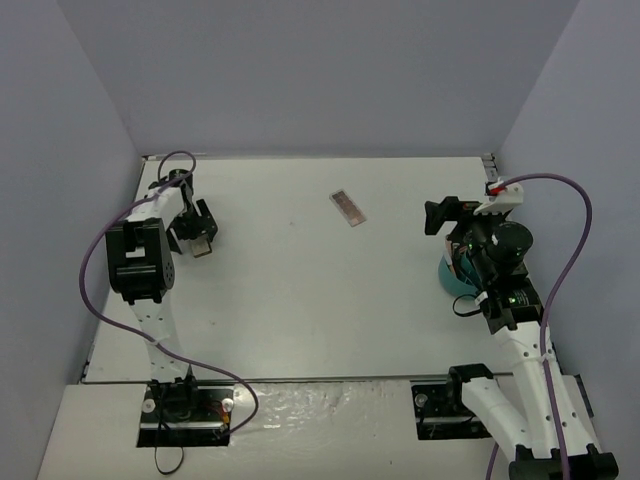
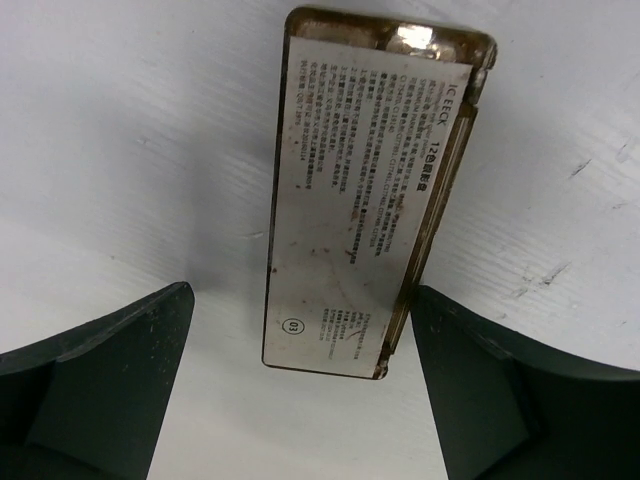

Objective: Organize the makeup

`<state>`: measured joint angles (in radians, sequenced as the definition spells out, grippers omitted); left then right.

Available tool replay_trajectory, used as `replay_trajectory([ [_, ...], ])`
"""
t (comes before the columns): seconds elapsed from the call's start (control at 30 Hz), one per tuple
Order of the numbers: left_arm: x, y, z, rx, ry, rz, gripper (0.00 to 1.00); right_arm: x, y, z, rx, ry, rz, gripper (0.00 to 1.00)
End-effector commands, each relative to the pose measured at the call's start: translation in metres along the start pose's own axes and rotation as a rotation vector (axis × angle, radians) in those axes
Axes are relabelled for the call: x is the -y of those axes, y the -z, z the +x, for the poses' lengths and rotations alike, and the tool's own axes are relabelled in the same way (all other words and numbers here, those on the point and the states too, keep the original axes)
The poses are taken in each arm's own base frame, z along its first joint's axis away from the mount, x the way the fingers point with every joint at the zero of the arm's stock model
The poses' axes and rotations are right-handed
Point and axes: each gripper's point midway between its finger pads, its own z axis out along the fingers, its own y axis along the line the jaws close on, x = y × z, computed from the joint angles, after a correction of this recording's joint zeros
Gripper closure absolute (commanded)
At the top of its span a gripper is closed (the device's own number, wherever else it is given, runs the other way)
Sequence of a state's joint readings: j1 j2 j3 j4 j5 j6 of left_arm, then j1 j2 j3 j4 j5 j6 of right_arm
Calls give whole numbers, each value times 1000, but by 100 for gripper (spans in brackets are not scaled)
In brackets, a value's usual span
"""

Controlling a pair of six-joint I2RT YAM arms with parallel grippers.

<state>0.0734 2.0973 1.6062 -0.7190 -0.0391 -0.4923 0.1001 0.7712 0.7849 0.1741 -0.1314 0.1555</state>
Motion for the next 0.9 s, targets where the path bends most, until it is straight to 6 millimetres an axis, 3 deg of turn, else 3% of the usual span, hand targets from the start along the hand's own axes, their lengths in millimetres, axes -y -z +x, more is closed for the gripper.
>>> replay_trajectory([
  [0.0, 3, 3, -18, 52, 7, -4, 16, -6, -5, -18, 67, 15, -25, 0],
  [0.37, 4, -6, -19, 68, -56, 8, 44, -13, -8, -15, 49, 17, -65, 0],
  [0.57, 18, 14, -22, 147, -115, 50, 63, -25, -7, -19, 40, 19, -129, 0],
  [0.63, 28, 37, -26, 213, -150, 80, 72, -34, -6, -19, 29, 16, -176, 0],
  [0.7, 51, 57, -23, 275, -211, 126, 77, -43, -6, -17, 14, 8, -227, 0],
  [0.87, 106, 128, -9, 491, -406, 263, 78, -74, -11, -10, -63, -46, -401, 0],
])
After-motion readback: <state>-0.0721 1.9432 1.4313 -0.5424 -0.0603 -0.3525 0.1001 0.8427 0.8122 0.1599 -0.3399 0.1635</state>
